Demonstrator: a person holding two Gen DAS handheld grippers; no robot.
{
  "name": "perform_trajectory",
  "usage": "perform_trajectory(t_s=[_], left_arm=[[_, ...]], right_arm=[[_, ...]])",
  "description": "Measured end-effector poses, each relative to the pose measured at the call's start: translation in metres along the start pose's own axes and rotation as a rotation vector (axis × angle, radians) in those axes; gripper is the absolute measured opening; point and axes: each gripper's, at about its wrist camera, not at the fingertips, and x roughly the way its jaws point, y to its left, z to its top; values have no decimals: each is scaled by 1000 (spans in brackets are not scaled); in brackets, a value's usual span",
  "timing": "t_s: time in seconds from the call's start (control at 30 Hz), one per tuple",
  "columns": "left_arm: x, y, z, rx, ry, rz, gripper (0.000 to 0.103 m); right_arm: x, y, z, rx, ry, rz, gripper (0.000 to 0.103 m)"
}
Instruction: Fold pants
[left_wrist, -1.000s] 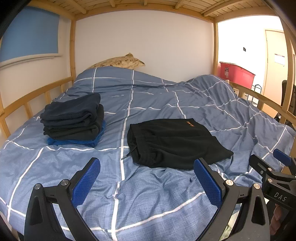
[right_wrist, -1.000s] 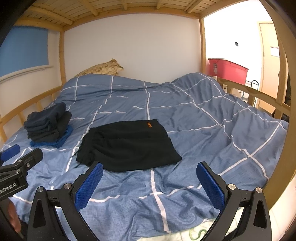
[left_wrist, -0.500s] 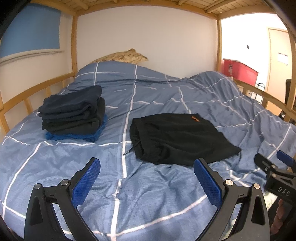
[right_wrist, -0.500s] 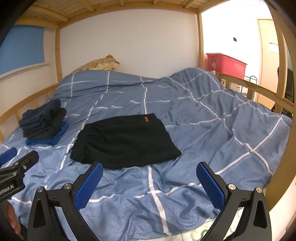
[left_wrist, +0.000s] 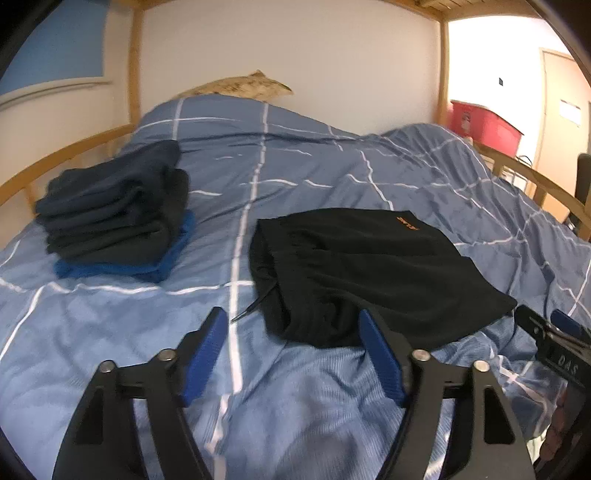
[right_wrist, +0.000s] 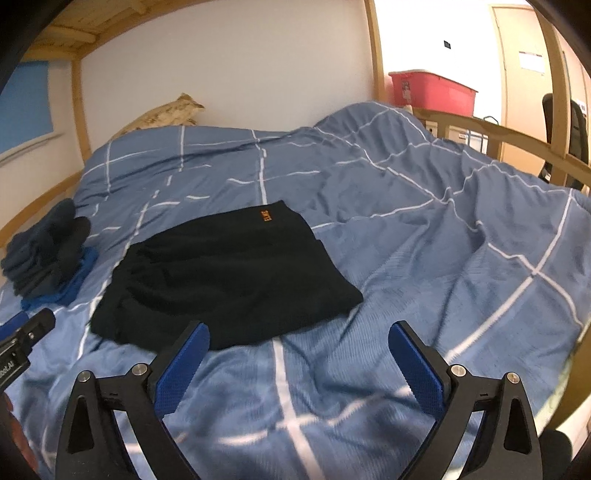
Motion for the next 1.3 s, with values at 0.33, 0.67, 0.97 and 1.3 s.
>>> perform_trajectory(t_s=[0.33,0.67,0.97,1.3], left_arm=[[54,-2,1,46,124,-83,45],[85,-1,-7,56,213,-110,26],[82,1,-9,50,204,-118,13],[72,4,-9,119,191,-95,13]], right_arm=[[41,-14,1,92,58,-35,91],[58,-24,-3,139,86,-45,78],[60,-24,0,150,67,-13,64],[78,-23,-3,200,119,51,53]])
